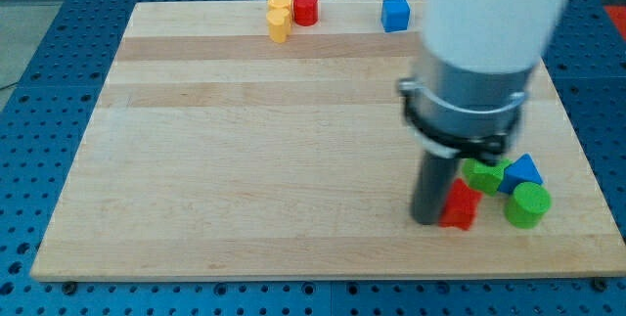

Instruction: Place the hexagon closer to the left side of the red star

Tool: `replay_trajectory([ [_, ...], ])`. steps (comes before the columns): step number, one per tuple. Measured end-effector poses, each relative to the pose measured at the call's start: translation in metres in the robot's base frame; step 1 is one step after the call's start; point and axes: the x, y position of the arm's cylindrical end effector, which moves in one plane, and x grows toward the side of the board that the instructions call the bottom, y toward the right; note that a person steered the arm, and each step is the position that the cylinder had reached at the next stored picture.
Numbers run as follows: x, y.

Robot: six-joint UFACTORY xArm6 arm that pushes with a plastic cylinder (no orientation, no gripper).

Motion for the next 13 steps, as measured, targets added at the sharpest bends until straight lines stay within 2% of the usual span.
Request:
replay_trajectory([
  [2,0.008,0.033],
  [3,0.03,-0.016],
  [4,0.025,-0.131],
  [5,-0.028,-0.243],
  [6,-0.104,-0.334],
  [7,-0.201,-0.405],
  [8,-0.28,-0.424],
  [9,-0.371,-0.404],
  [11,-0.373,-0.394],
  [12,-0.372,-0.343],
  [13,-0.372,-0.25],
])
